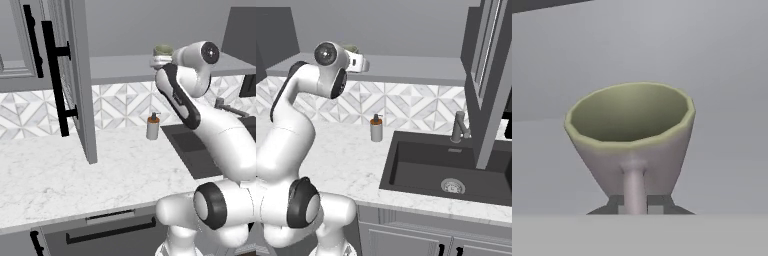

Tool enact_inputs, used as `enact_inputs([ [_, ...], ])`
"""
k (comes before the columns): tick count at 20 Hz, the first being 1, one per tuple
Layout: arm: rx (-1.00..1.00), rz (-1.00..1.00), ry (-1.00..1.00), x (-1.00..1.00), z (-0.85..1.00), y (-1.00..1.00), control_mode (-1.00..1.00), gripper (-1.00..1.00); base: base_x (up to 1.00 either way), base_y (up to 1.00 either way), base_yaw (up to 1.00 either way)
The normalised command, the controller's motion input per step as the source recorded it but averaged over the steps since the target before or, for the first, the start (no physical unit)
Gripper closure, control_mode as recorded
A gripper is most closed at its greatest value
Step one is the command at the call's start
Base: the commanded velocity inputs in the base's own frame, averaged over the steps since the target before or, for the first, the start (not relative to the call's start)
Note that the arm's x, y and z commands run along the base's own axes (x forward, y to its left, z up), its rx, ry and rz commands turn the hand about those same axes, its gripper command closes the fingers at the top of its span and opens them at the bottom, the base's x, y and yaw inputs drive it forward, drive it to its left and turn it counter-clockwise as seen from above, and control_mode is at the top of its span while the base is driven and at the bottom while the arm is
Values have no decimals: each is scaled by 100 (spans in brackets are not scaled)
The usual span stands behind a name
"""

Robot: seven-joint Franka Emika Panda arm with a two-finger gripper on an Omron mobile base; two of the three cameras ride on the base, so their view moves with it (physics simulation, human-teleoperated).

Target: Gather all objects into one cabinet and sort the glasses and bowls to opposite sides.

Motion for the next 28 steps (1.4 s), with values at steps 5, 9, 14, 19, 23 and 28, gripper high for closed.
enact_inputs([
  [5, 0, -2, -4, -82, 0, 0, -100, 100, 0, 0, 0],
  [9, 0, -2, -1, -91, 0, 0, -100, 100, 0, 0, 0],
  [14, 0, -1, -2, -40, 0, 0, 100, 100, -60, 0, -4],
  [19, 0, 0, 0, 0, 0, 0, 100, 100, -100, 0, -10],
  [23, 0, 0, 0, 0, 0, 0, 100, 100, -99, -10, -8],
  [28, 0, 0, 0, 0, 0, 0, 100, 100, -99, -22, -14],
])
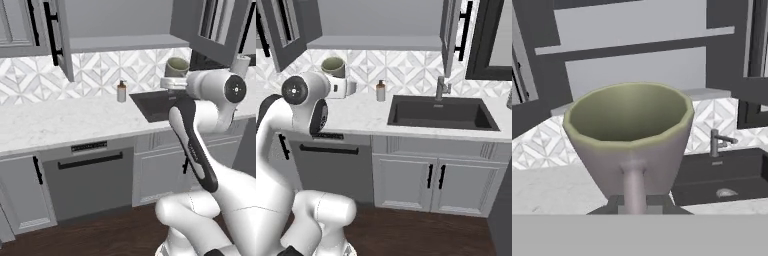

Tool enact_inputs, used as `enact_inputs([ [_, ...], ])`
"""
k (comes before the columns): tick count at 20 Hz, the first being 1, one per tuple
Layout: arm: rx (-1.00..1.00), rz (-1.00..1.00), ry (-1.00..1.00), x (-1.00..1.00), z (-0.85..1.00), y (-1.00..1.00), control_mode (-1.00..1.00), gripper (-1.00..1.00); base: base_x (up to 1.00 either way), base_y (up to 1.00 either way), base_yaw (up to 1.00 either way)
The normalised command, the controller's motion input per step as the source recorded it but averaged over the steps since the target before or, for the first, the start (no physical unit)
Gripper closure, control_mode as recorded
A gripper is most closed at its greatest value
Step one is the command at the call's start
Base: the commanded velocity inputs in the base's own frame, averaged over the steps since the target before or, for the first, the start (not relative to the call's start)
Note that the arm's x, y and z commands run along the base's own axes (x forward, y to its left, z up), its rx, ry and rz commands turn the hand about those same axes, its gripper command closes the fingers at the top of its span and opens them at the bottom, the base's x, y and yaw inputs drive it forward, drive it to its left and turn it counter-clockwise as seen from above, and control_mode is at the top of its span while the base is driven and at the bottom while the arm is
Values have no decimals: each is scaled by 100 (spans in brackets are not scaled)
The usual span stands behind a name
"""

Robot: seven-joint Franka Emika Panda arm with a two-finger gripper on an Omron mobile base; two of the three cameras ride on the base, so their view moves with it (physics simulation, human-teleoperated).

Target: Gather all objects into one cabinet and sort the glasses and bowls to opposite sides.

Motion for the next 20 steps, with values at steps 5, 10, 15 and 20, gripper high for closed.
enact_inputs([
  [5, 0, 0, 0, 0, 0, 0, 100, 100, -70, -51, -29],
  [10, 0, 0, 0, 0, 0, 0, 100, 100, -40, -62, -42],
  [15, 0, 0, 0, 0, 0, 0, 100, 100, -87, -72, -31],
  [20, 0, 0, 0, 0, 0, 0, 100, 100, -89, -78, -19],
])
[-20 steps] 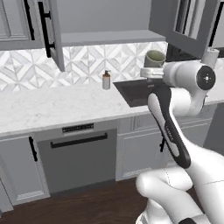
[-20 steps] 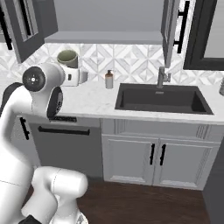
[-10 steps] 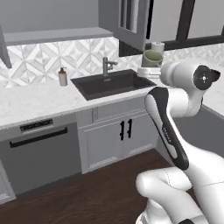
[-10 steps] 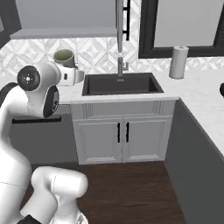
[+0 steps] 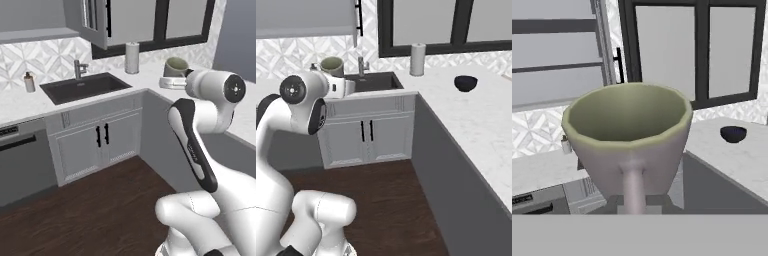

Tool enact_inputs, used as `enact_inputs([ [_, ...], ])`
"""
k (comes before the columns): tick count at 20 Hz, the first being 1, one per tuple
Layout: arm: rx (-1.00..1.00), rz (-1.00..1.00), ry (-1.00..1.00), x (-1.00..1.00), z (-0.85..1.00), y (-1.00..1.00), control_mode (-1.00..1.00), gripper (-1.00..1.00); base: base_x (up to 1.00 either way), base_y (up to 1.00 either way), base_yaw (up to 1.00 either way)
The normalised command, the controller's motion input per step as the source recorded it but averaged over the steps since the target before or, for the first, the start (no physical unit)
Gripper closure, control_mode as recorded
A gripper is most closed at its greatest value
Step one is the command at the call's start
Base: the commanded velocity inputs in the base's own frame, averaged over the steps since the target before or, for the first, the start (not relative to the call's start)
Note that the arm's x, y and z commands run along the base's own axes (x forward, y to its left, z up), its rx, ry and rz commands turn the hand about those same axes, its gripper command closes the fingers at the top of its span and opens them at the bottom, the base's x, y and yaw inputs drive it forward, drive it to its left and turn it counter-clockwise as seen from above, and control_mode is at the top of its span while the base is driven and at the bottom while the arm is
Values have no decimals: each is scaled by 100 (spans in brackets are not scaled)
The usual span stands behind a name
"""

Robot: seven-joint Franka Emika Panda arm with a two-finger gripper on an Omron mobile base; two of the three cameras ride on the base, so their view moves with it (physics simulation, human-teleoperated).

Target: Gather all objects into one cabinet and sort the glasses and bowls to opposite sides.

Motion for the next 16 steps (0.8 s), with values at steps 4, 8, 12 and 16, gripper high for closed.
enact_inputs([
  [4, 0, 0, 0, 0, 0, 0, 100, 100, -4, -79, -45],
  [8, 0, 0, 0, 0, 0, 0, 100, 100, 16, -68, -56],
  [12, 0, 0, 0, 0, 0, 0, 100, 100, 38, -1, -58],
  [16, 0, 0, 0, 0, 0, 0, 100, 100, 49, 16, -63],
])
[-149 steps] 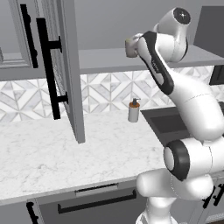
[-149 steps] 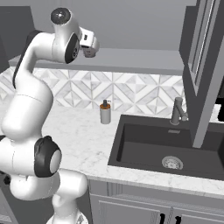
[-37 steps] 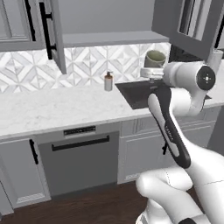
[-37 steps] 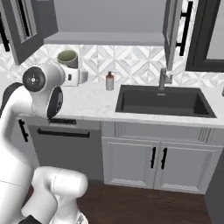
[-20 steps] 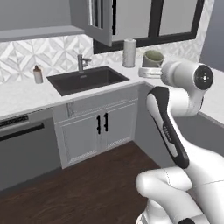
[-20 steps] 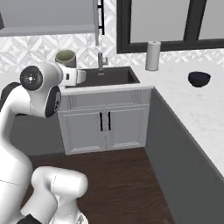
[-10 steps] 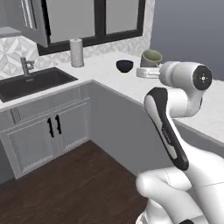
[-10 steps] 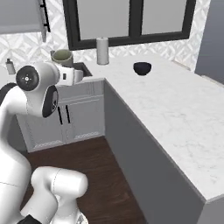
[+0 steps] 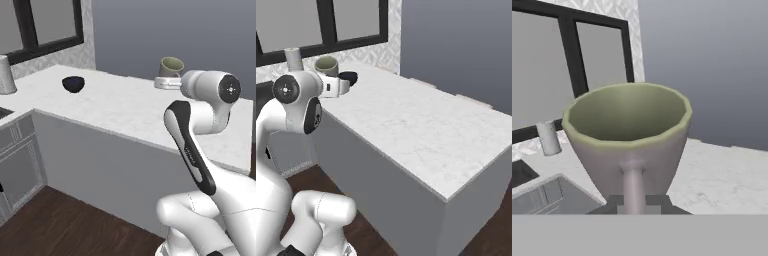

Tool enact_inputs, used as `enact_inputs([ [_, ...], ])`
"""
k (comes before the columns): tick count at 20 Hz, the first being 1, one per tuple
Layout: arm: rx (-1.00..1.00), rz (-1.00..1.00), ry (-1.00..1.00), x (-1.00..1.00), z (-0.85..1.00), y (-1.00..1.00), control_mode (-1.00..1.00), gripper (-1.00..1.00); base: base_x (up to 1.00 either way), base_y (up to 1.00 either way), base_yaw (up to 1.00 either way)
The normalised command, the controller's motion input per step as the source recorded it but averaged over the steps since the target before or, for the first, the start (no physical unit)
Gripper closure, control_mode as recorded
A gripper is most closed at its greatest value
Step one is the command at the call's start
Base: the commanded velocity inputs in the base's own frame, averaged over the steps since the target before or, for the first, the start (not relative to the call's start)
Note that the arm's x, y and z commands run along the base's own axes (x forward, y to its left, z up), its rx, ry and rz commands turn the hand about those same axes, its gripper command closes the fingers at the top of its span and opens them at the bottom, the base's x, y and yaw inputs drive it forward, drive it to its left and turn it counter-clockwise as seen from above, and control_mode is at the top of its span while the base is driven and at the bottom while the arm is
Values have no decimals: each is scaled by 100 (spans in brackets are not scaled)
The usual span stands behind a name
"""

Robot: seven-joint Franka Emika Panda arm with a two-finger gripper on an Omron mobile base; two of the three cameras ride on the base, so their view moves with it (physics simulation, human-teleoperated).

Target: Gather all objects into one cabinet and sort the glasses and bowls to opposite sides.

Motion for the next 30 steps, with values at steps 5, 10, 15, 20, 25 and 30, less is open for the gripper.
enact_inputs([
  [5, 0, 0, 0, 0, 0, 0, 100, 100, 32, -46, -72],
  [10, 0, 0, 0, 0, 0, 0, 100, 100, 57, -45, -71],
  [15, 0, 0, 0, 0, 0, 0, 100, 100, 26, -63, -65],
  [20, 0, 0, 0, 0, 0, 0, 100, 100, 6, -30, -60],
  [25, 0, 0, 0, 0, 0, 0, 100, 100, 3, 0, -55],
  [30, 0, 0, 0, 0, 0, 0, 100, 100, 14, -3, -54],
])
